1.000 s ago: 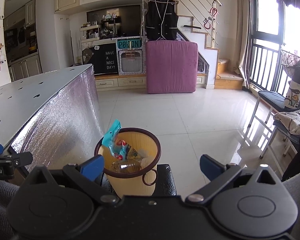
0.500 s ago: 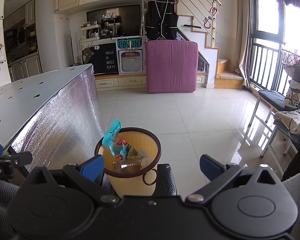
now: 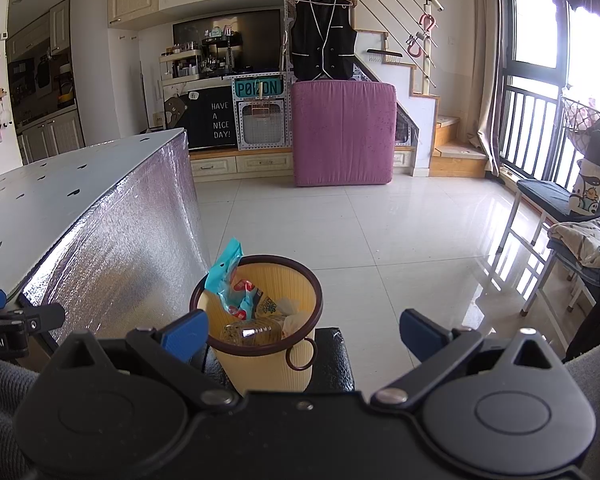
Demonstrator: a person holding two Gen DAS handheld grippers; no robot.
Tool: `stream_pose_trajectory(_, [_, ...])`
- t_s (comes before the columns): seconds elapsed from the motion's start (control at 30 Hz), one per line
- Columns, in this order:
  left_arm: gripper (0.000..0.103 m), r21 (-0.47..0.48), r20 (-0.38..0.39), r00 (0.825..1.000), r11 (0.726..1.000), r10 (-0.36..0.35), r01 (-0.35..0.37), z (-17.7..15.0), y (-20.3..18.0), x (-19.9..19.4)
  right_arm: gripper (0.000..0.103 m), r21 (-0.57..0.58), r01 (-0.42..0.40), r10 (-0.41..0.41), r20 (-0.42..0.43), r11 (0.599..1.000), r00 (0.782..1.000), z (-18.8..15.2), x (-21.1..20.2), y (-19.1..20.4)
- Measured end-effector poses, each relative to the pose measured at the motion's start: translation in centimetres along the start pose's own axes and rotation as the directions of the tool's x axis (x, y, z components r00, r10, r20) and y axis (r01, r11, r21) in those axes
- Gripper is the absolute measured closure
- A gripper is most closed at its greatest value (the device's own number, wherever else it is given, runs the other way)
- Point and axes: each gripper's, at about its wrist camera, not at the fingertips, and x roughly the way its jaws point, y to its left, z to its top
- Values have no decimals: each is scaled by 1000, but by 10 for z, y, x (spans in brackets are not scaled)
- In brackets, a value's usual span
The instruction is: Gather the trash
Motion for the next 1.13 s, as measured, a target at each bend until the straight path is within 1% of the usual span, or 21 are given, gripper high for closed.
stream_pose_trajectory(1.13, [0,-3,-2,1000,1000,2,-2,1,3,1,0,1,-1,1,-1,1000,1000,0,0,1])
